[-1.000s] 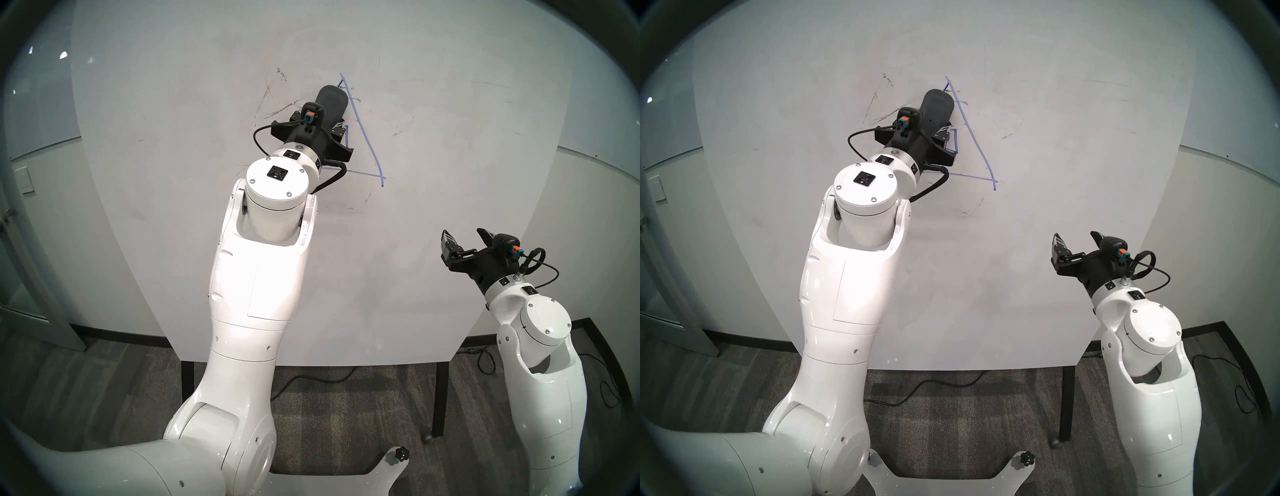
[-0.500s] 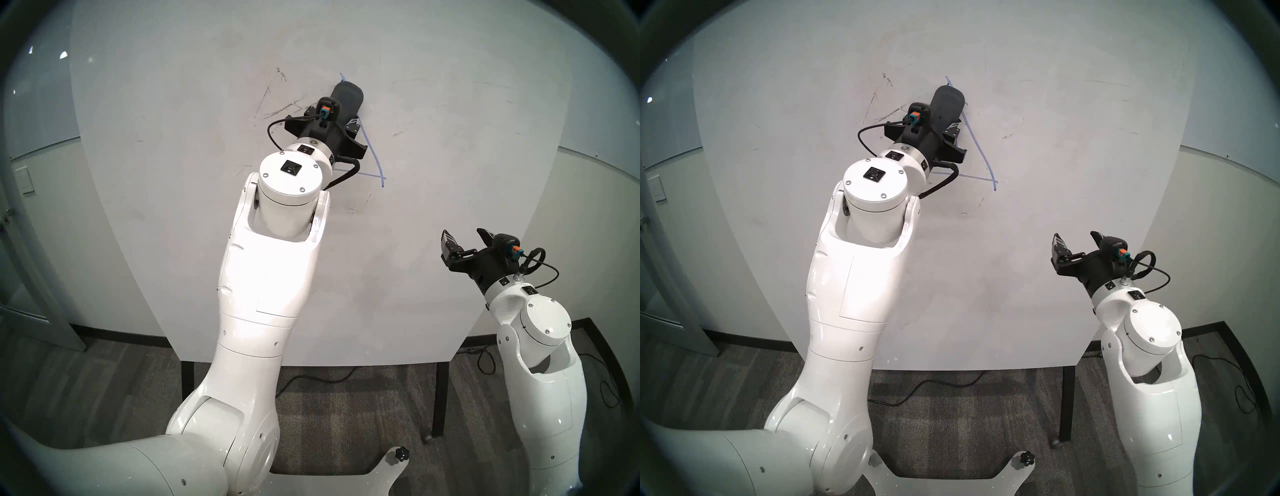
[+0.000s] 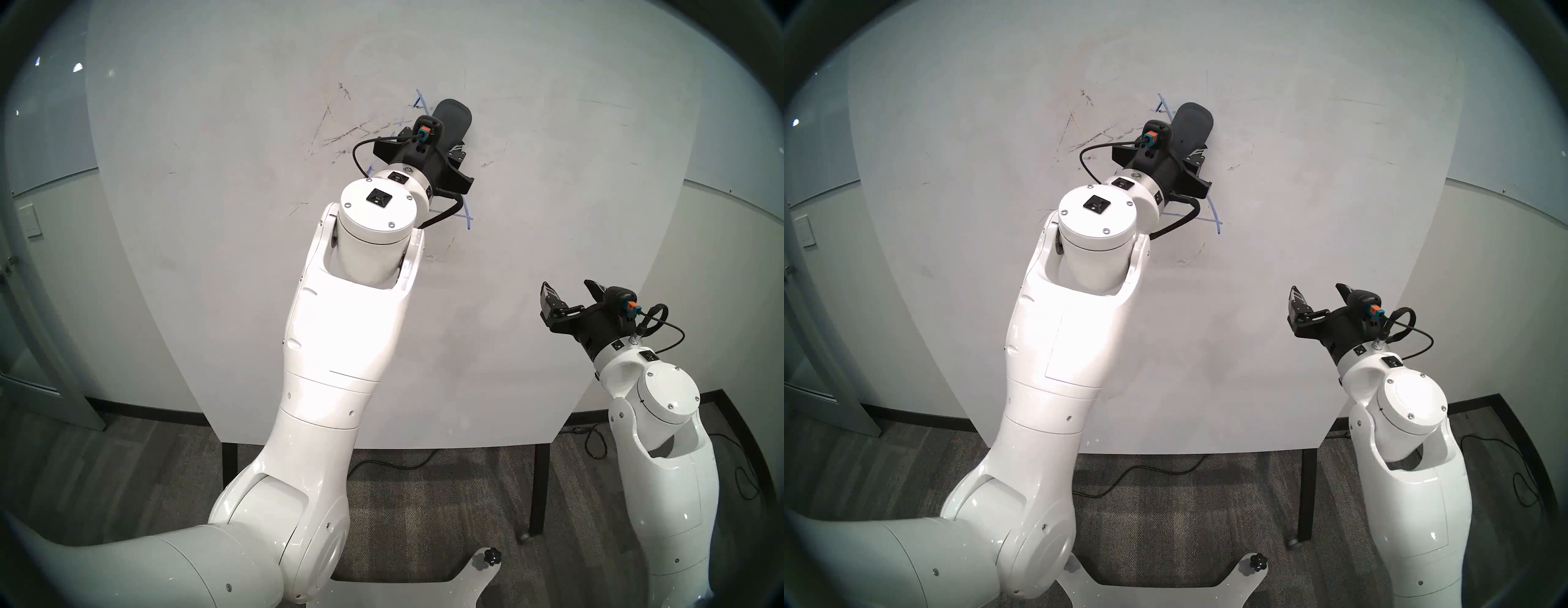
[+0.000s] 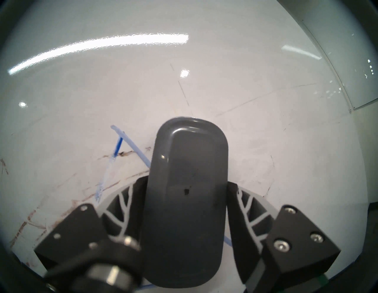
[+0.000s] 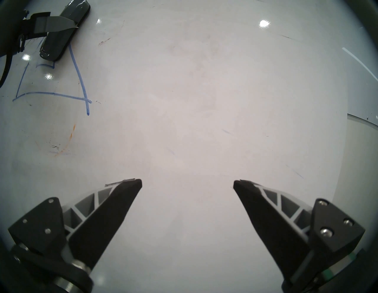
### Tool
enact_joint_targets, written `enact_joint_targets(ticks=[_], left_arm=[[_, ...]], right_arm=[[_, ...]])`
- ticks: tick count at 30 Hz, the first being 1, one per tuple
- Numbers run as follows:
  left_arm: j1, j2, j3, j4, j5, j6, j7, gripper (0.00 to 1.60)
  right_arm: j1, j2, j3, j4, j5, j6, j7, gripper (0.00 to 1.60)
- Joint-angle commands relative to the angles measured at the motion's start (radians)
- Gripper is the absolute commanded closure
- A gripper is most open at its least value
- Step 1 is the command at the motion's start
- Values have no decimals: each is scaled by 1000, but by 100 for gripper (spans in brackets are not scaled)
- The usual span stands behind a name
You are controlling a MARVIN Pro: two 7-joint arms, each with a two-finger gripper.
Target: Erase all marks on the whiteboard with the eraser
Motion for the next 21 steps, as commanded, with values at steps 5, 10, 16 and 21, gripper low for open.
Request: enact_joint_targets(ticks=[5, 10, 16, 21], left_arm=[[-33, 38, -73, -30, -1, 1, 7, 160], [-30, 62, -103, -47, -6, 3, -3, 160], [-25, 81, -133, -72, -4, 4, -14, 160], [-19, 92, -148, -93, -5, 11, -28, 160]], right_arm=[[8, 1, -1, -21, 0, -4, 2, 0], [8, 1, -1, -21, 0, -4, 2, 0], [8, 1, -1, -21, 0, -4, 2, 0], [8, 1, -1, -21, 0, -4, 2, 0]])
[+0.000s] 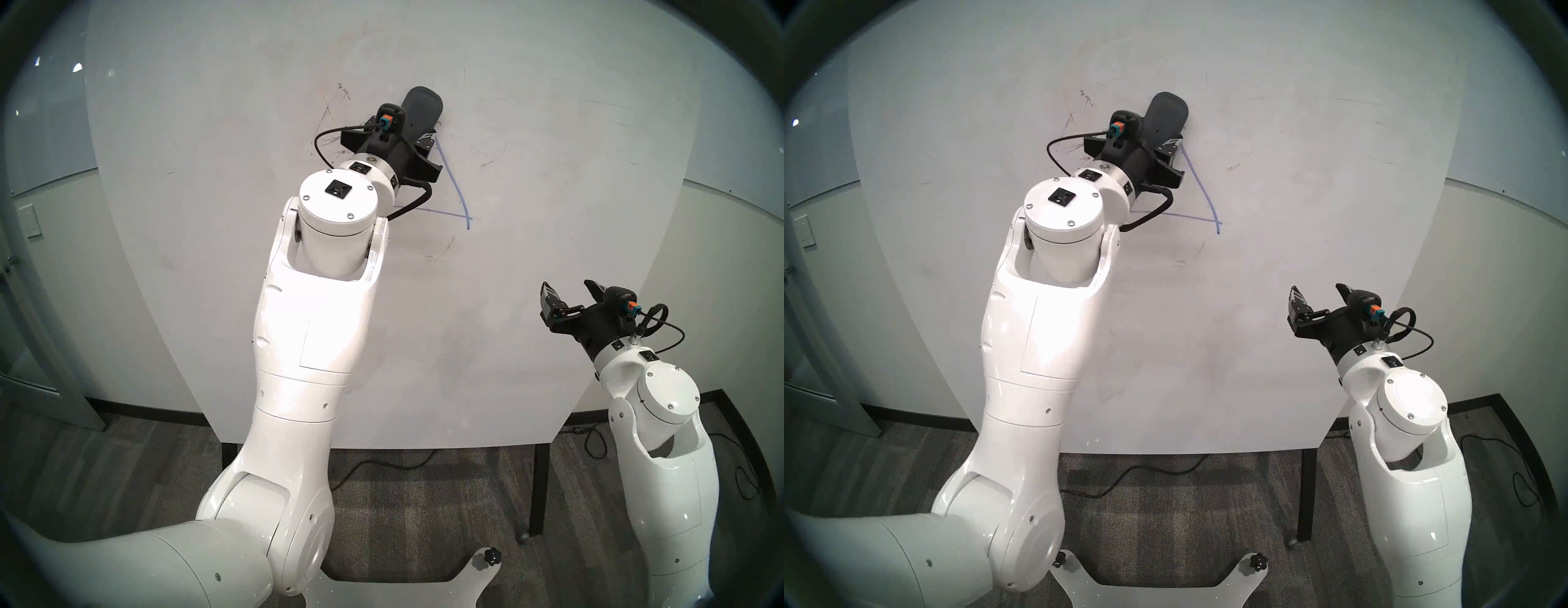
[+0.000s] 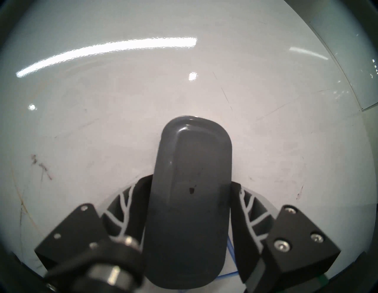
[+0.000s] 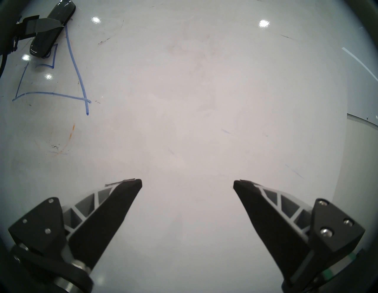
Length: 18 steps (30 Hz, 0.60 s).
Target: Erase all marks on the whiteboard with the eraser
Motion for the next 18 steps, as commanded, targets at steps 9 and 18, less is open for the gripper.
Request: enact_joint_targets(ticks=[9, 18], left_arm=[[-8, 29, -65, -42, 7, 19, 0, 160], [-29, -13, -21, 15, 9, 1, 15, 160]], right_arm=[[7, 1, -1, -23, 0, -4, 2, 0], [7, 1, -1, -23, 0, -3, 2, 0]])
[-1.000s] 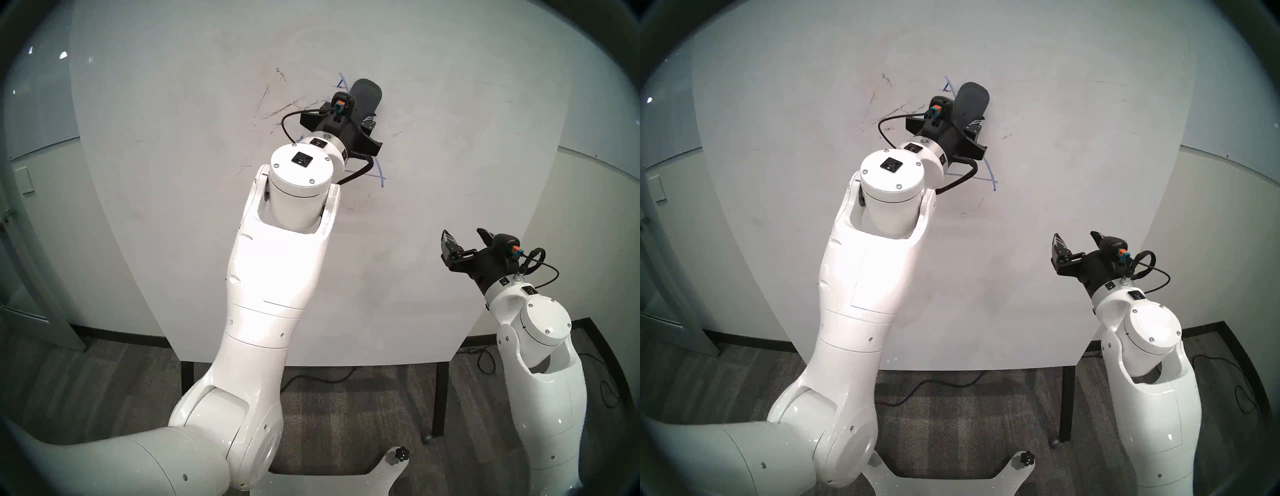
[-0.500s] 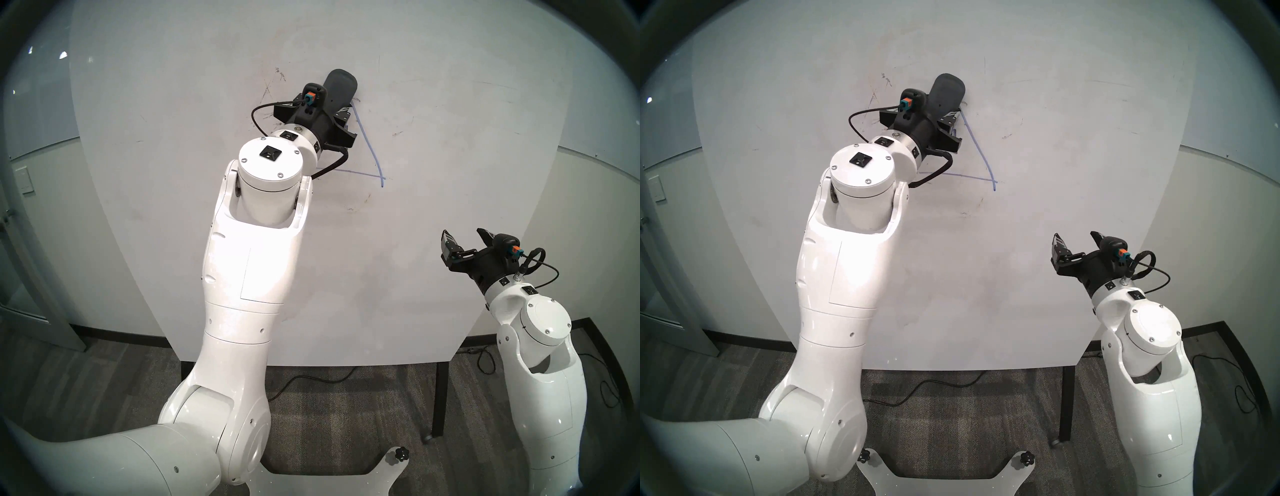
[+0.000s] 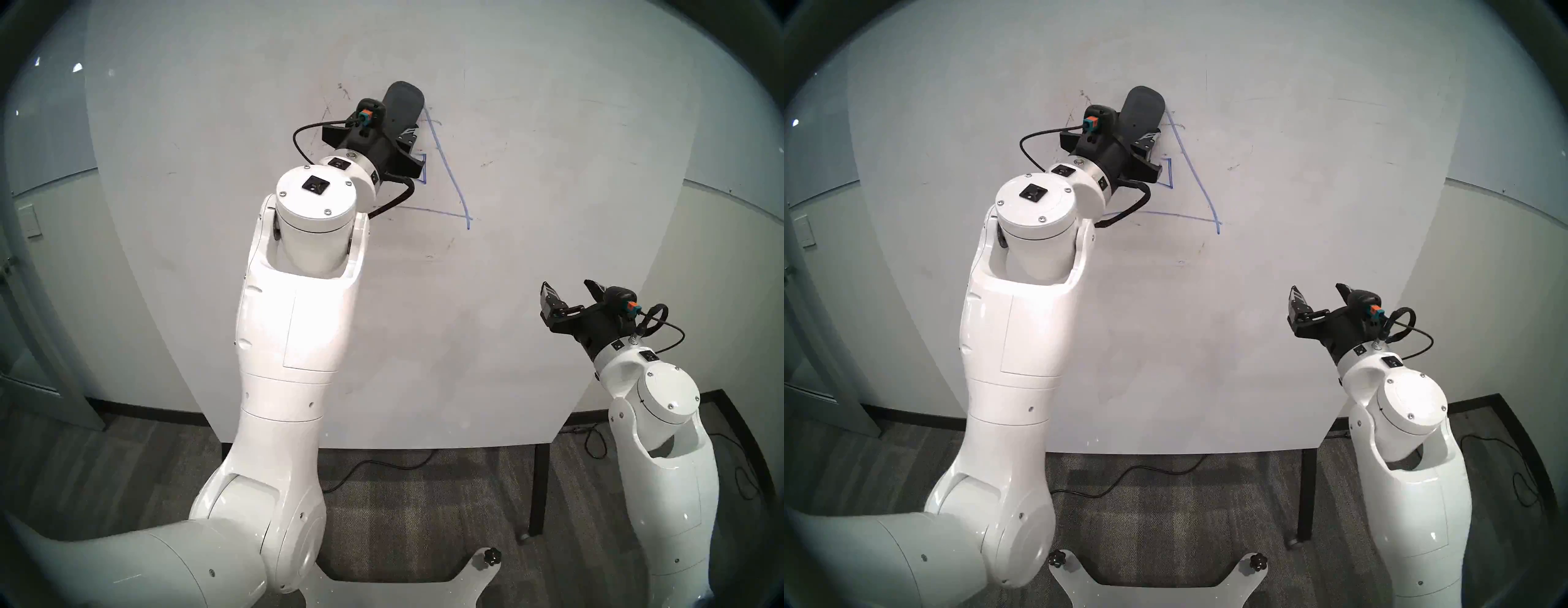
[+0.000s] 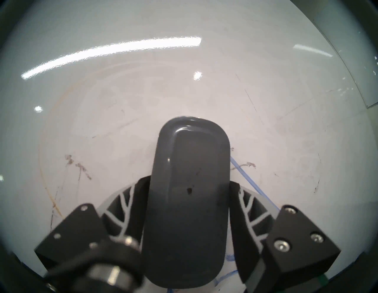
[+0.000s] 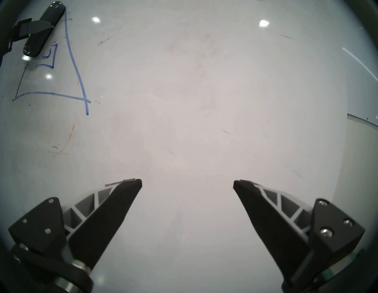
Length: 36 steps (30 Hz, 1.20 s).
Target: Erase all marks on the whiteboard with the eraser
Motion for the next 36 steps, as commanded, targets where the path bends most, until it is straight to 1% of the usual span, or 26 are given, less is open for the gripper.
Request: enact_joint_targets(ticks=[1, 14, 20, 24, 30, 36], left_arm=[[-35, -35, 12, 47, 1, -18, 29, 160], [-45, -78, 72, 101, -2, -34, 41, 160], [-21, -91, 108, 101, -10, -29, 38, 160], [-7, -92, 119, 98, -11, -26, 43, 160], [5, -83, 109, 81, -11, -16, 50, 160], [-8, -57, 63, 68, -12, -18, 56, 160]], right_arm=[[7, 1, -1, -22, 0, -4, 2, 0], [8, 1, -1, -22, 0, -4, 2, 0], [8, 1, -1, -22, 0, -4, 2, 0], [7, 1, -1, -22, 0, -4, 2, 0], [7, 1, -1, -23, 0, -3, 2, 0], [8, 1, -1, -22, 0, -4, 2, 0]])
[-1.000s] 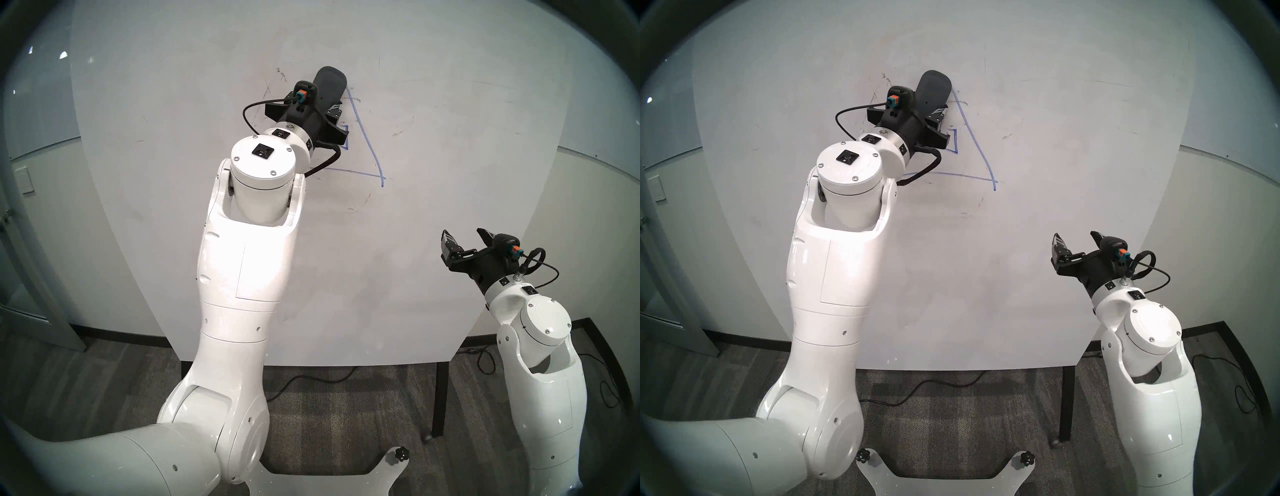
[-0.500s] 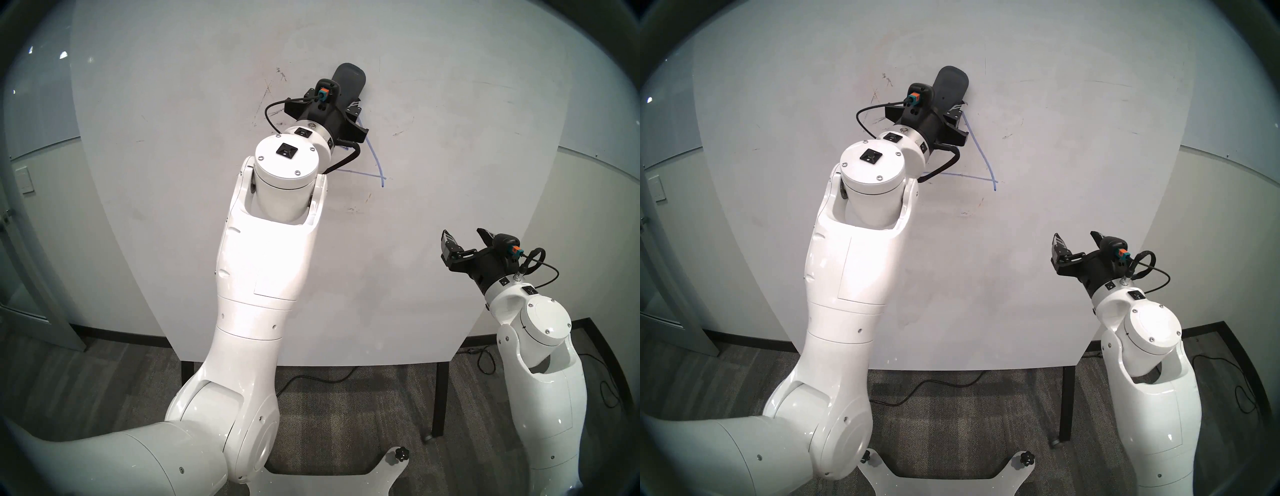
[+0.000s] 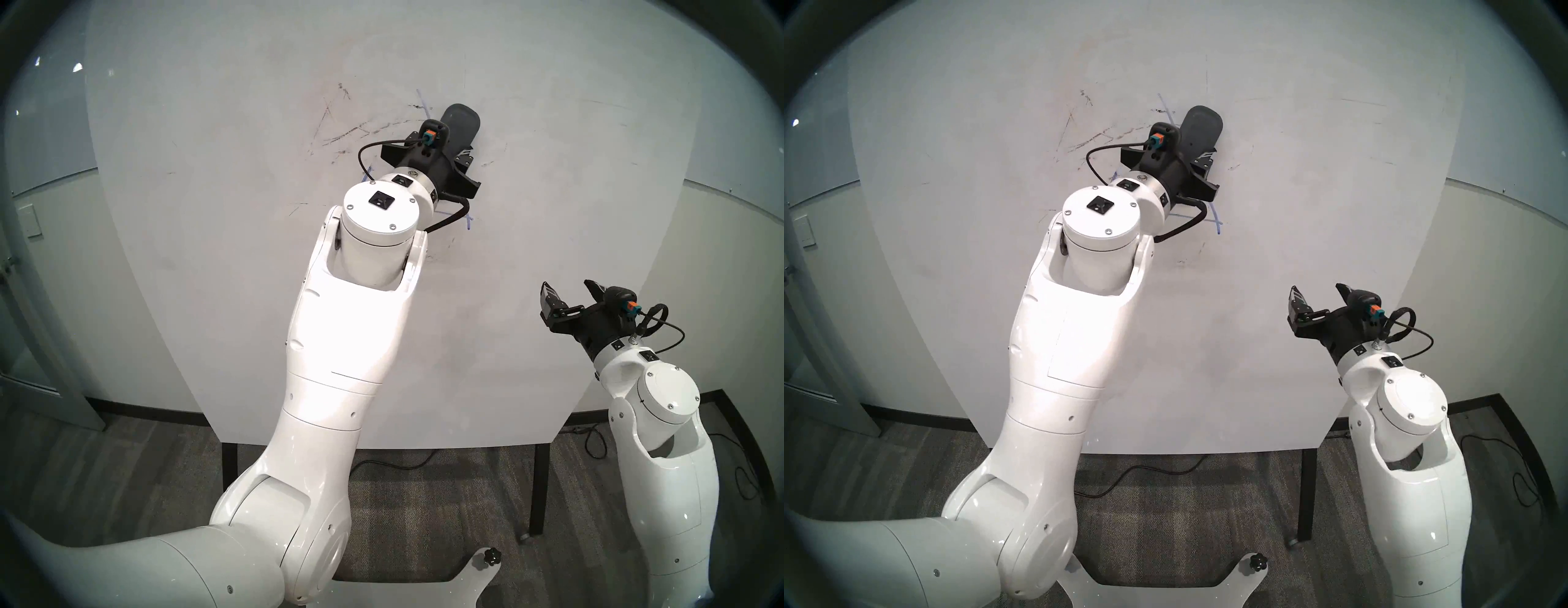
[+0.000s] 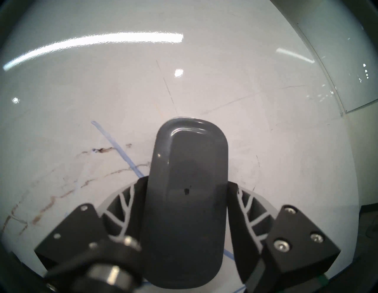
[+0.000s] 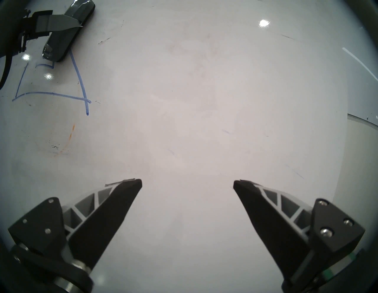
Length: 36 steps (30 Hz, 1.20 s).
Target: Erase all marks on the whiteboard with the eraser
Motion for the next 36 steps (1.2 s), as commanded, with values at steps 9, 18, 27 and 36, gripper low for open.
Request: enact_joint_targets(ticks=[9, 18, 27, 36], left_arm=[[-55, 47, -112, -34, 8, 1, 26, 160], [-51, 81, -154, -76, 16, 2, 10, 160], [-43, 109, -214, -131, 17, 5, -3, 160], [-5, 108, -205, -156, 23, 16, -28, 160]], right_arm=[[8, 1, -1, -21, 0, -4, 2, 0], [8, 1, -1, -20, 0, -5, 2, 0], [8, 1, -1, -20, 0, -5, 2, 0], [7, 1, -1, -22, 0, -4, 2, 0]])
